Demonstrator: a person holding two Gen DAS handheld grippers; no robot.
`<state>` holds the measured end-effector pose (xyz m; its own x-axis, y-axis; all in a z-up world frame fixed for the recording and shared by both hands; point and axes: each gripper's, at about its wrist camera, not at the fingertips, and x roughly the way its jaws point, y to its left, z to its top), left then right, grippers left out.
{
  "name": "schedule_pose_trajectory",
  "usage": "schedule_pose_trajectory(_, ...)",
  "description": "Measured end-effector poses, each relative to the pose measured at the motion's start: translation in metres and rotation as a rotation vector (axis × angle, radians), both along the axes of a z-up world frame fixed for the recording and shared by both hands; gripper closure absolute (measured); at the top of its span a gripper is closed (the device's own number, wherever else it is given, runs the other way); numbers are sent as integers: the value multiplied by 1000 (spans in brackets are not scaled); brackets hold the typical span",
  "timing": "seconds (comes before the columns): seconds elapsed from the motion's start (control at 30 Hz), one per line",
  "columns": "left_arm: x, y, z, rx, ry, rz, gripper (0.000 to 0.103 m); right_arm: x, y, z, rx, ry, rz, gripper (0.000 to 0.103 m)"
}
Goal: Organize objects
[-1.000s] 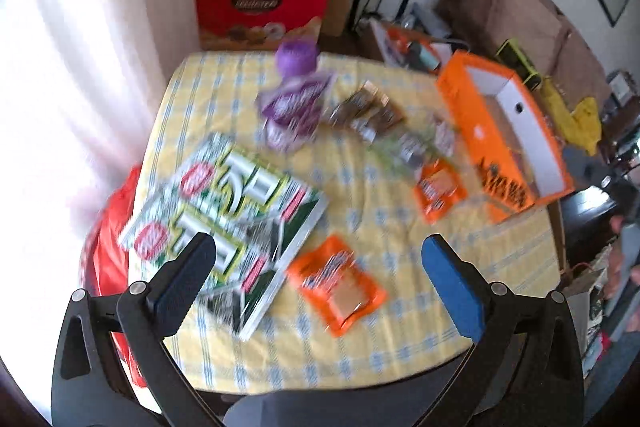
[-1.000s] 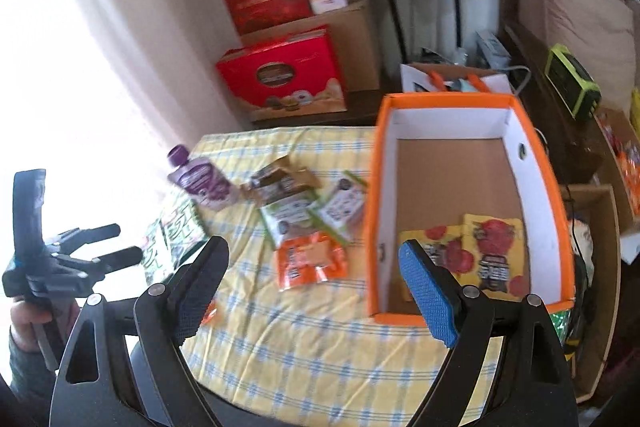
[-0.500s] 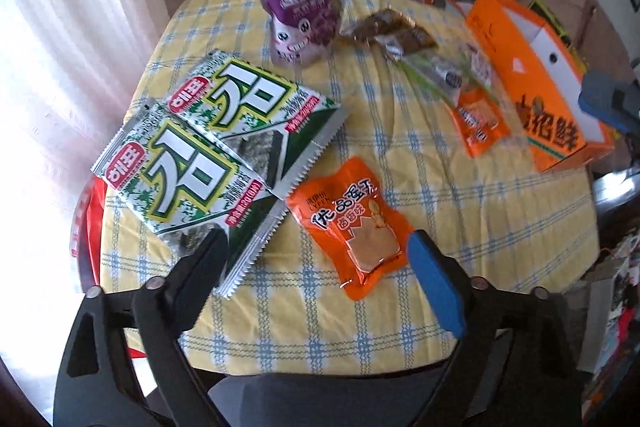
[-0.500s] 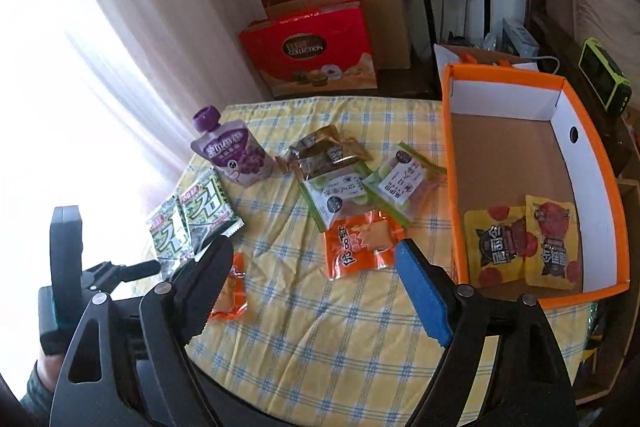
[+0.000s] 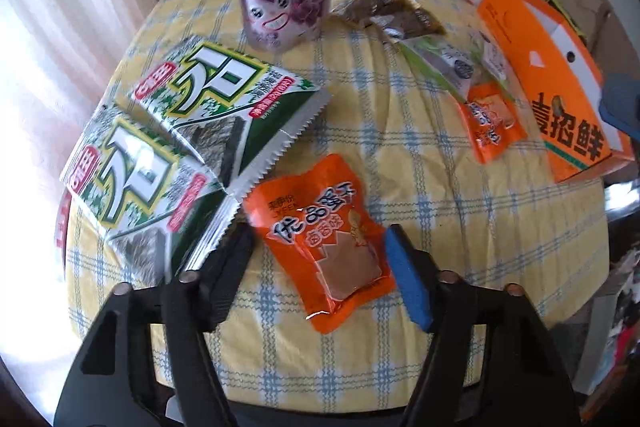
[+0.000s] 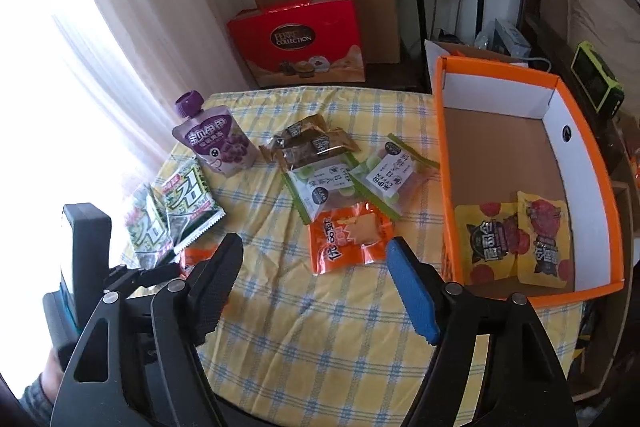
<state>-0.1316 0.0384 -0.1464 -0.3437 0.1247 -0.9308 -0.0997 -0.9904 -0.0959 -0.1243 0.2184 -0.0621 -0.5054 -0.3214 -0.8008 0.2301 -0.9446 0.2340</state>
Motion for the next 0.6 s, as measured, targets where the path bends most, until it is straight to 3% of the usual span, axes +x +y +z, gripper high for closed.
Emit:
schedule_pose_trajectory(0.07,3,-2,2,26,10,-4,62,-2,-1,0,-2,-4,-1,31)
schedule_pose_trajectory(0.17,5,-5,6,45,22,-13,70,-4,-3,-1,0,-20,1,35)
schedule_pose_trajectory(0.6,5,-46,63,285,67,13,71,-29,-21,-26,14,-128,29,42)
